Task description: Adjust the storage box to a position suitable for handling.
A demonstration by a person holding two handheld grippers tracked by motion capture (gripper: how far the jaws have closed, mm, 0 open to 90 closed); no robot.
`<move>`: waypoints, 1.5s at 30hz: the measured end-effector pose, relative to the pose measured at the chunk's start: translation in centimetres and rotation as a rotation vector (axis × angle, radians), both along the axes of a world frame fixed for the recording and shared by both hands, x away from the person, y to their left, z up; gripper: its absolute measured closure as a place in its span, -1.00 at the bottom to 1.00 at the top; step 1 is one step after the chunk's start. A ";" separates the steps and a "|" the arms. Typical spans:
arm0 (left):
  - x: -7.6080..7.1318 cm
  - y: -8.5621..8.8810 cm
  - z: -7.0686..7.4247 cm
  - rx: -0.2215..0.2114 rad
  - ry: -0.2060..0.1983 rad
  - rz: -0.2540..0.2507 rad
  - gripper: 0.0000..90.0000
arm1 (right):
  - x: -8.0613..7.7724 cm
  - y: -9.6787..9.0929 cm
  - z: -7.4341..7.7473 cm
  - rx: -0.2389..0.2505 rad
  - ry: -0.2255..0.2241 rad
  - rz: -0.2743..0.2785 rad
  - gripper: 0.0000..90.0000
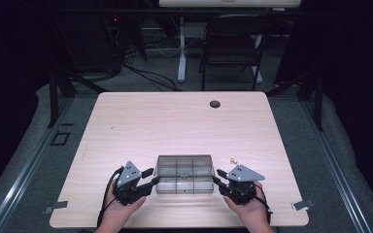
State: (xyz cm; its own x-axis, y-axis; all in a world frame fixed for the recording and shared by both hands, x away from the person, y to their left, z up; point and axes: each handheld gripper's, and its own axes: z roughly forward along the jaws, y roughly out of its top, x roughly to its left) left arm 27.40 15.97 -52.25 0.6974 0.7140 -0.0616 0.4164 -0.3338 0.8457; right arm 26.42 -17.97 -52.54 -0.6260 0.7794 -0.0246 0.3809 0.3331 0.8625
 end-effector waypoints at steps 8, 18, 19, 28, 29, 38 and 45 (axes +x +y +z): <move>0.3 -0.4 0.5 -0.001 -0.023 0.011 0.39 | 0.2 0.5 0.6 0.005 -0.041 0.003 0.60; 1.1 -1.0 0.9 0.005 -0.024 0.057 0.42 | 0.9 0.7 1.1 0.015 -0.044 -0.008 0.66; 1.2 -1.0 1.0 0.012 -0.025 0.055 0.42 | 1.0 0.6 1.1 0.014 -0.043 -0.007 0.66; 2.4 -1.3 1.5 0.006 -0.030 0.080 0.44 | 2.4 1.0 1.7 0.017 -0.041 -0.027 0.65; 2.5 -1.3 1.5 0.000 -0.031 0.084 0.45 | 2.6 1.0 1.7 0.016 -0.038 -0.029 0.64; 4.0 -1.6 1.8 -0.012 -0.045 0.111 0.46 | 4.4 1.1 2.2 0.045 -0.036 -0.047 0.63; 4.7 -1.5 1.8 -0.027 -0.045 0.117 0.48 | 5.2 1.3 2.4 0.049 -0.043 -0.060 0.61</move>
State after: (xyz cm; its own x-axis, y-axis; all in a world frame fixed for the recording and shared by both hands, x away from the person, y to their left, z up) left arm 32.15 14.45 -50.42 0.6117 0.7893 -0.0527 0.4126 -0.2615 0.8726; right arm 31.62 -16.65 -50.09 -0.5774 0.8164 -0.0116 0.3611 0.2681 0.8932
